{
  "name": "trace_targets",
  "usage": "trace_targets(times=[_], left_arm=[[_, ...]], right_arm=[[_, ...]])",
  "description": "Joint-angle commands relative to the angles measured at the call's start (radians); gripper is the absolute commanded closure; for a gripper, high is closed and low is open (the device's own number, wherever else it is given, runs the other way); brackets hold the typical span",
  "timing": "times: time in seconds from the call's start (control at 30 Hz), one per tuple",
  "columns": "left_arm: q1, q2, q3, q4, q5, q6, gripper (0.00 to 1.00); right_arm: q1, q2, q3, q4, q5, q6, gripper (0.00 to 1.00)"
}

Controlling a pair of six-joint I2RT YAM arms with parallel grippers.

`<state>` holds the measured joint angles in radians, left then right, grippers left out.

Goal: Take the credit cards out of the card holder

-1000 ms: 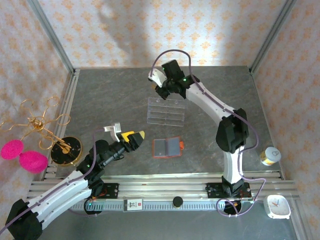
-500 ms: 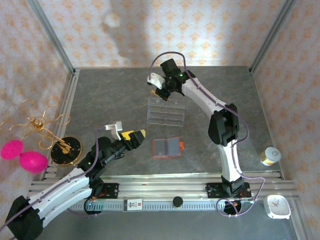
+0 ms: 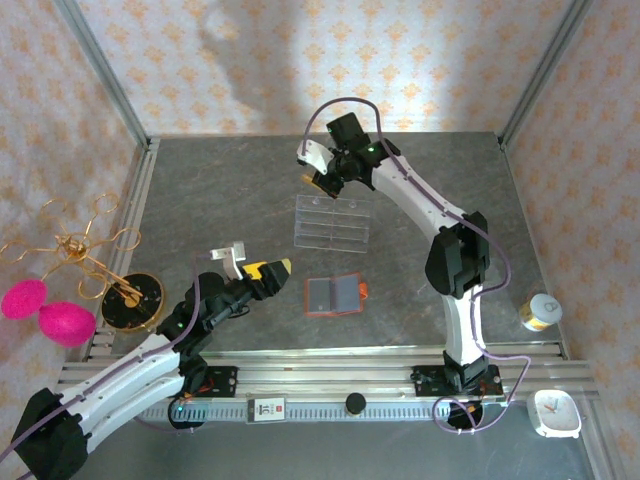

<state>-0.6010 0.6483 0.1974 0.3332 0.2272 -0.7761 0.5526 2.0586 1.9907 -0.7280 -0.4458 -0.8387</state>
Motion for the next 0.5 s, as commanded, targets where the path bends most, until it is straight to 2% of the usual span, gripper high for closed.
trace_targets(times=[0.0,0.47], left_arm=[[0.012,0.007,-0.004,0.052,0.0,0.006,0.01],[0.023,0.032,-0.006,0.067,0.007,0.005,0.01]], right_arm=[[-0.011,-0.013,-0.018,-0.002,-0.002,-0.002,1.0],[-0.022,0.058,0.033,-0.066,-0.049,-0.03,1.0]])
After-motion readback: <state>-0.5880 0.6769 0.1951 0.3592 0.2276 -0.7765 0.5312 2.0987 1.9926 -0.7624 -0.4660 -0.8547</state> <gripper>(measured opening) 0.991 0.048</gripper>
